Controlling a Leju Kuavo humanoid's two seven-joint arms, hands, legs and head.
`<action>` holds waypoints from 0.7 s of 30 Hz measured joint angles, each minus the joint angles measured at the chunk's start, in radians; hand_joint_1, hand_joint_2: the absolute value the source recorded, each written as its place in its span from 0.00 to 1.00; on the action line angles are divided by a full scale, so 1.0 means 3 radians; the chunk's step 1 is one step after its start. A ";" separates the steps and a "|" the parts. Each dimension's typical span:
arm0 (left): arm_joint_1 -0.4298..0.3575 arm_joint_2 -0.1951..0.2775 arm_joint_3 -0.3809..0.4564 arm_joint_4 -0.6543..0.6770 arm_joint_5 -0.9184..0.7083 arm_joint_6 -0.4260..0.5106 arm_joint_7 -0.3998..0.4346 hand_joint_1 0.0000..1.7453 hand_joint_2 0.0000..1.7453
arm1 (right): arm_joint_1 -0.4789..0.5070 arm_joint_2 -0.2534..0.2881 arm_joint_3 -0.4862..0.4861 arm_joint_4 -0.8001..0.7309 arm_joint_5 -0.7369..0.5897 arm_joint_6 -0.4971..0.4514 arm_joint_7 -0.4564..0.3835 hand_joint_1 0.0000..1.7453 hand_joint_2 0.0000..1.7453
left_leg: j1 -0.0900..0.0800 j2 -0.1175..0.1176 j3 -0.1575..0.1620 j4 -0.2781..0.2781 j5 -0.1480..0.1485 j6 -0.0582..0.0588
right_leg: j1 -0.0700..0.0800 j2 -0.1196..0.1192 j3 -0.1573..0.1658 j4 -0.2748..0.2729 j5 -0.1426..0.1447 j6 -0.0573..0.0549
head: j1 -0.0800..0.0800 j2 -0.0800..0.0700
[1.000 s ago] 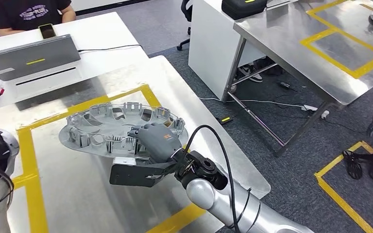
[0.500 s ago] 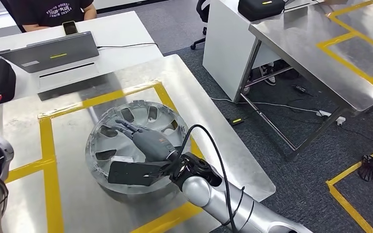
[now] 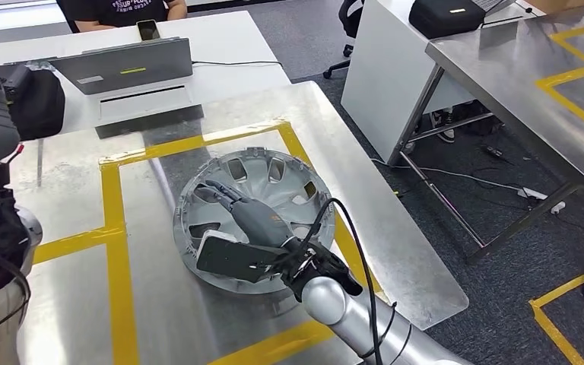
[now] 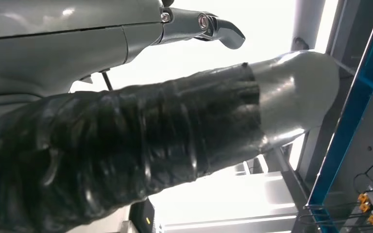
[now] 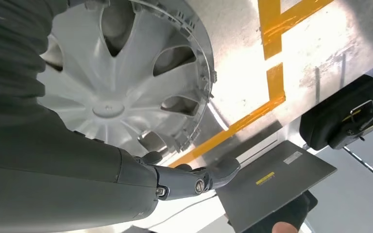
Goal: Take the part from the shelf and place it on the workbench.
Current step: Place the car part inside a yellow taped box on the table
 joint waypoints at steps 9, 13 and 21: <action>0.0025 0.0020 0.0008 0.0000 -0.0004 -0.0002 0.0012 0.00 0.00 | 0.0057 -0.0004 -0.0093 -0.0041 -0.0233 -0.0025 -0.0093 0.00 1.00 | -0.0014 -0.0011 -0.0106 0.0057 -0.0064 -0.0096 | 0.0059 0.0027 0.0380 -0.0848 0.0492 -0.0174 | -0.0015 0.0000; 0.0099 0.0026 0.0012 0.0001 -0.0032 0.0031 0.0015 0.00 0.00 | 0.0229 -0.0005 -0.0168 -0.0042 -0.0755 0.0001 -0.0344 0.00 1.00 | -0.0021 0.0012 -0.0215 0.0663 -0.0443 -0.0118 | 0.0069 0.0011 0.0224 -0.0825 0.0600 -0.0155 | -0.0112 0.0000; 0.0165 0.0037 0.0023 -0.0013 -0.0102 0.0052 0.0006 0.00 0.00 | 0.0403 -0.0017 -0.0324 -0.0057 -0.1251 0.0132 -0.0577 0.00 0.00 | -0.0032 0.0037 0.0305 -0.0038 -0.0234 -0.0007 | 0.0076 0.0020 -0.0062 -0.0639 0.0729 -0.0041 | -0.0170 0.0000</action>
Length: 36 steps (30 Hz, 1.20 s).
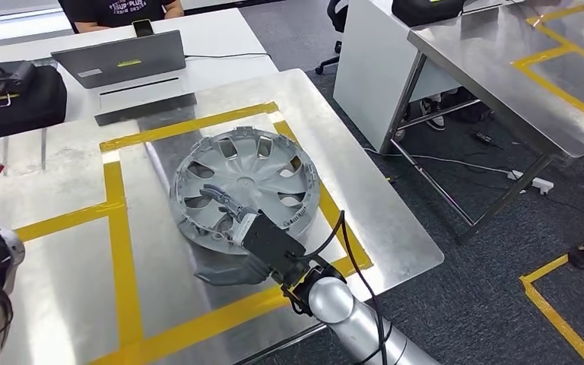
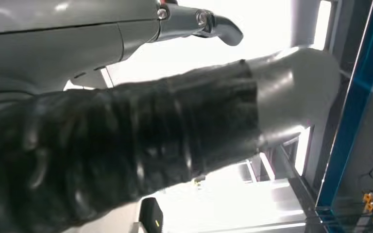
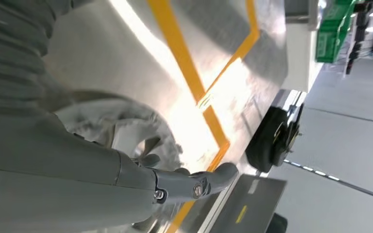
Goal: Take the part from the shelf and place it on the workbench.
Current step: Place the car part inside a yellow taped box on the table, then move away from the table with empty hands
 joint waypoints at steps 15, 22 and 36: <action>0.0086 -0.0004 -0.0033 -0.0026 -0.0205 -0.0041 -0.0043 0.00 0.00 | 0.0136 -0.0055 -0.0078 -0.0096 0.0007 0.0062 -0.0174 0.00 0.00 | 0.0064 0.0015 -0.0471 -0.0184 0.0642 -0.0083 | -0.0026 0.0012 0.0599 -0.0059 -0.0622 0.0017 | 0.0109 0.0000; 0.0260 -0.0005 -0.0033 -0.0030 -0.0106 -0.0037 -0.0181 0.00 0.00 | 0.0231 -0.0053 -0.0086 -0.0098 0.0025 0.0056 -0.0178 0.00 0.25 | 0.0023 0.0012 -0.0620 0.0635 -0.0112 -0.0118 | -0.0011 -0.0042 0.0378 -0.0223 -0.0189 -0.0092 | 0.0006 -0.0001; 0.0602 -0.0050 -0.0037 -0.0168 -0.0174 0.0014 -0.0483 0.00 0.00 | 0.0367 -0.0061 -0.0090 -0.0105 0.0086 0.0053 -0.0196 0.00 1.00 | 0.0009 0.0029 0.0031 -0.0140 0.0114 0.0091 | -0.0067 -0.0027 -0.0149 0.0587 -0.0601 0.0149 | 0.0025 0.0000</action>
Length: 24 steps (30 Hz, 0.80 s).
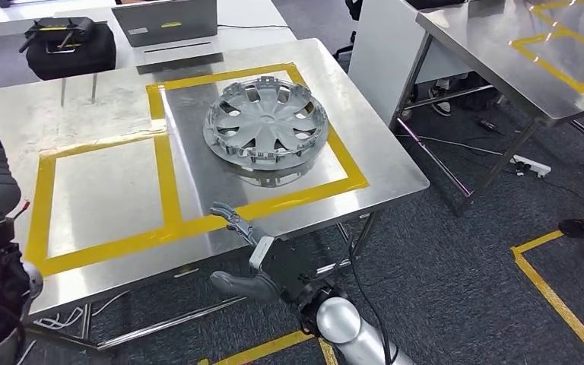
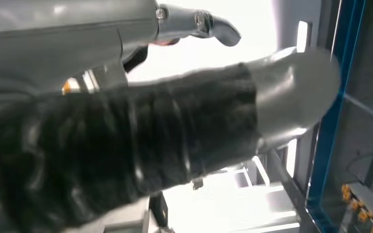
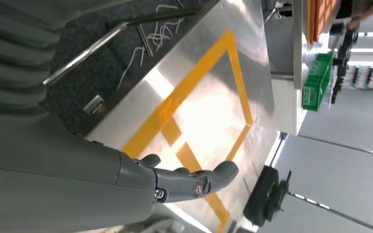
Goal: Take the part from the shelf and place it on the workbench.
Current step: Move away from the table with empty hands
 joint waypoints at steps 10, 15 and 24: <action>0.0513 -0.0134 -0.0045 -0.0148 -0.0336 0.0156 -0.0286 0.00 0.00 | 0.0166 -0.0067 0.0001 -0.0166 -0.0012 -0.0045 -0.0009 0.00 1.00 | 0.0055 -0.0135 -0.0288 -0.0098 0.0382 -0.0154 | 0.0014 0.0115 0.0811 -0.0794 0.0104 -0.0121 | 0.0067 -0.0001; 0.0673 -0.0163 -0.0067 -0.0193 -0.0388 0.0202 -0.0356 0.00 0.00 | 0.0272 -0.0106 -0.0005 -0.0286 -0.0002 -0.0100 0.0008 0.00 1.00 | 0.0027 -0.0066 -0.0506 0.0489 -0.0162 -0.0169 | 0.0010 0.0000 0.0746 -0.0924 0.0339 -0.0208 | -0.0015 0.0000; 0.0939 -0.0246 -0.0173 -0.0234 -0.0594 0.0232 -0.0456 0.00 0.00 | 0.0590 -0.0305 -0.0110 -0.0779 0.0122 -0.0335 0.0031 0.00 1.00 | 0.0038 0.0116 0.0115 0.0092 -0.0169 -0.0227 | 0.0022 -0.0158 0.0344 -0.0633 0.0447 -0.0075 | -0.0112 0.0000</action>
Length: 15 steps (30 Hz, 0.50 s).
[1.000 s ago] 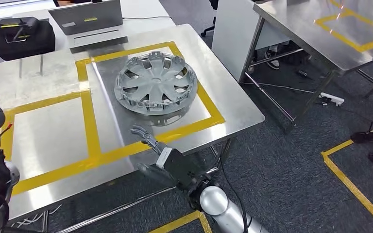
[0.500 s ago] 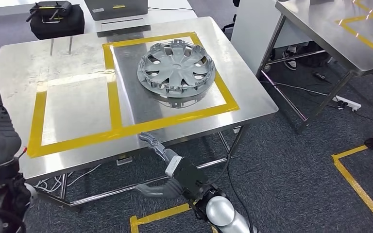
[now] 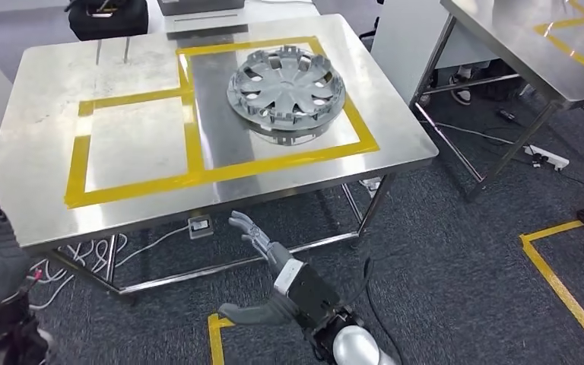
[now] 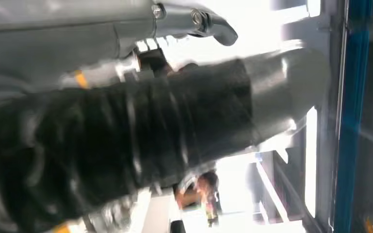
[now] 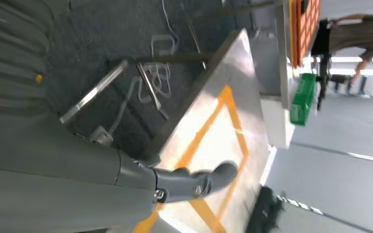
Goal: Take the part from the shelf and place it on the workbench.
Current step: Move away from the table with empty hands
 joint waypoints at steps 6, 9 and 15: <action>0.0123 -0.0078 -0.0154 -0.0003 -0.0244 -0.0014 -0.0004 0.00 0.00 | 0.0289 -0.0178 -0.0221 -0.0432 0.0121 -0.0282 0.0044 0.00 1.00 | -0.0003 -0.0130 -0.0151 0.0011 0.0102 0.0168 | -0.0036 0.0134 -0.0209 0.0621 -0.0484 0.0099 | 0.0122 0.0000; 0.0168 -0.0120 -0.0244 0.0001 -0.0317 -0.0020 0.0001 0.00 0.00 | 0.0451 -0.0262 -0.0357 -0.0621 0.0139 -0.0377 0.0033 0.00 1.00 | -0.0042 -0.0207 -0.0253 0.0011 0.0182 0.0211 | -0.0024 0.0153 -0.0204 0.0935 -0.0582 0.0060 | 0.0181 0.0000; 0.0207 -0.0214 -0.0412 0.0030 -0.0348 -0.0039 -0.0038 0.00 0.00 | 0.0692 -0.0404 -0.0637 -0.1019 0.0147 -0.0549 -0.0010 0.00 1.00 | -0.0052 -0.0345 -0.0350 -0.0072 0.0376 0.0182 | 0.0063 0.0311 0.0421 -0.0064 -0.0389 -0.0174 | 0.0182 0.0000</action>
